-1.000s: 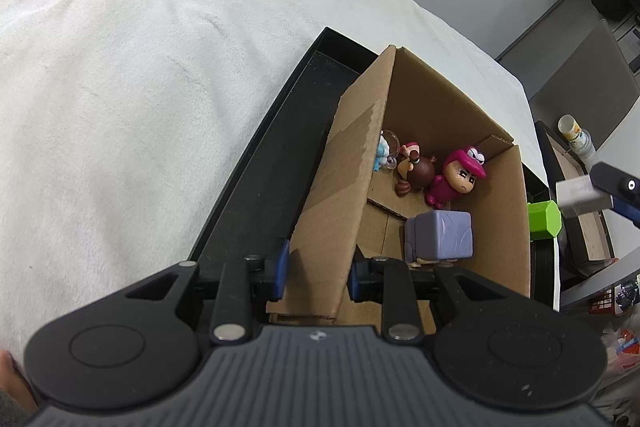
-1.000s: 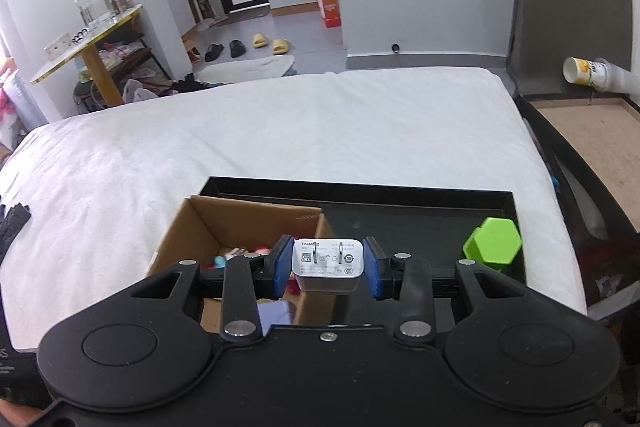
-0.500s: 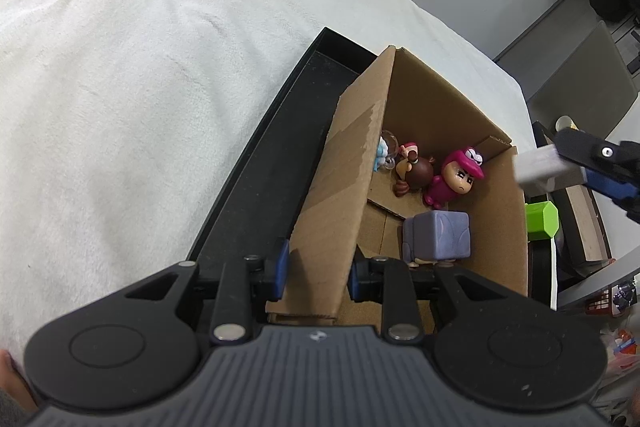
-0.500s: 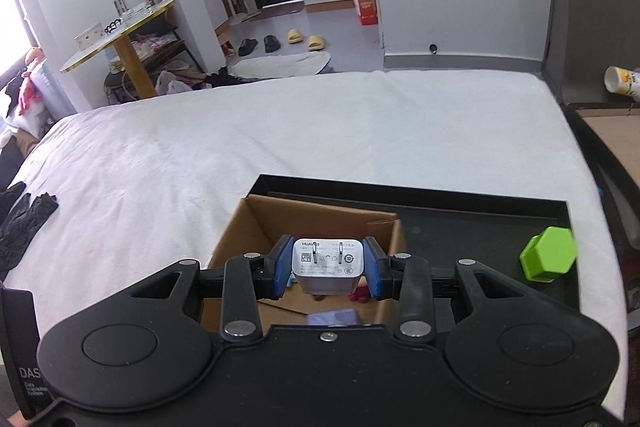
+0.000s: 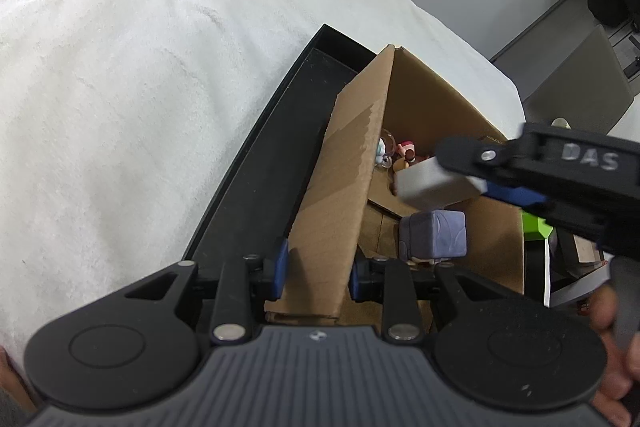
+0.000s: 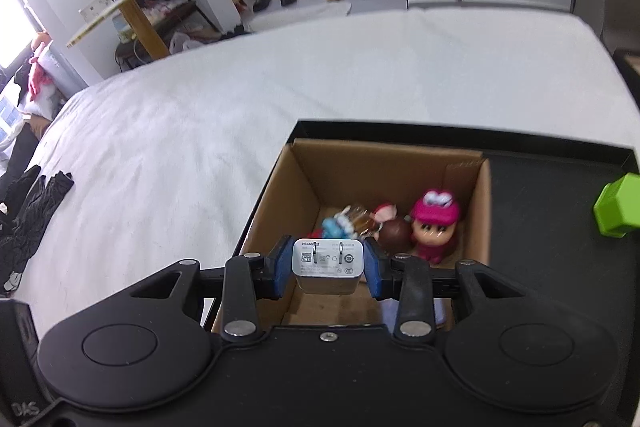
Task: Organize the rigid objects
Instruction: 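Lift the white charger with the right tool and carry it over the box, then open the right tool to drop the charger into the box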
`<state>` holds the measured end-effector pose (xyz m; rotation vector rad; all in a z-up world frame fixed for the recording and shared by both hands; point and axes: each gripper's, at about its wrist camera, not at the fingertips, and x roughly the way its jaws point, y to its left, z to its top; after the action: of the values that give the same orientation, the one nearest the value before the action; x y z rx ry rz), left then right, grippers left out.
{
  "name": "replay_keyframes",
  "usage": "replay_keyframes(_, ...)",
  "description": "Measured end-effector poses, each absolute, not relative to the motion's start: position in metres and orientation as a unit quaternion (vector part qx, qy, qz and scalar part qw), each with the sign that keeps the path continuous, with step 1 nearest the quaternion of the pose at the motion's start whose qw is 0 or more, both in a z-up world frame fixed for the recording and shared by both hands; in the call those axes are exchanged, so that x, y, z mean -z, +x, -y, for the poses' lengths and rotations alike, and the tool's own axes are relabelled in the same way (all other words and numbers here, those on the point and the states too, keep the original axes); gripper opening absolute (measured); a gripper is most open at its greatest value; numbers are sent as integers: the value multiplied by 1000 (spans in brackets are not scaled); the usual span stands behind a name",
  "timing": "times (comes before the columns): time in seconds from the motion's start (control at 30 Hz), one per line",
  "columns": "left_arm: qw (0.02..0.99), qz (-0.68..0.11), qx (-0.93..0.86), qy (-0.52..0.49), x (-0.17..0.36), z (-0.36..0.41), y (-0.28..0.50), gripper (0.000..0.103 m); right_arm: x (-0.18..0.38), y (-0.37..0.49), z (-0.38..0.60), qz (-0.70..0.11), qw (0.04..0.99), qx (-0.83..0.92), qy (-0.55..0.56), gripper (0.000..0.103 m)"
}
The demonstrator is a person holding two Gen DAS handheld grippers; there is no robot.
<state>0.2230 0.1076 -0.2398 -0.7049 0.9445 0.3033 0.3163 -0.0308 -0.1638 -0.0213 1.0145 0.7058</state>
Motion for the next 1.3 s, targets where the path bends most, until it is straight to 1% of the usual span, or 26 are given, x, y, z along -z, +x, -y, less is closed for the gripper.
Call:
replay_keyframes(0.27, 819, -443, -138, -337, 241, -111, 222, 29, 178, 315, 17, -498, 802, -329, -29, 37)
replay_keyframes(0.53, 818, -442, -135, -344, 241, -113, 220, 29, 184, 316, 12, -507, 799, -324, -20, 38)
replay_keyframes(1.03, 820, -441, -135, -338, 240, -109, 220, 29, 141, 315, 46, -466, 827, -315, -15, 38)
replay_keyframes(1.3, 822, -439, -138, -335, 238, -108, 220, 28, 134, 319, 78, -455, 841, -292, -14, 39)
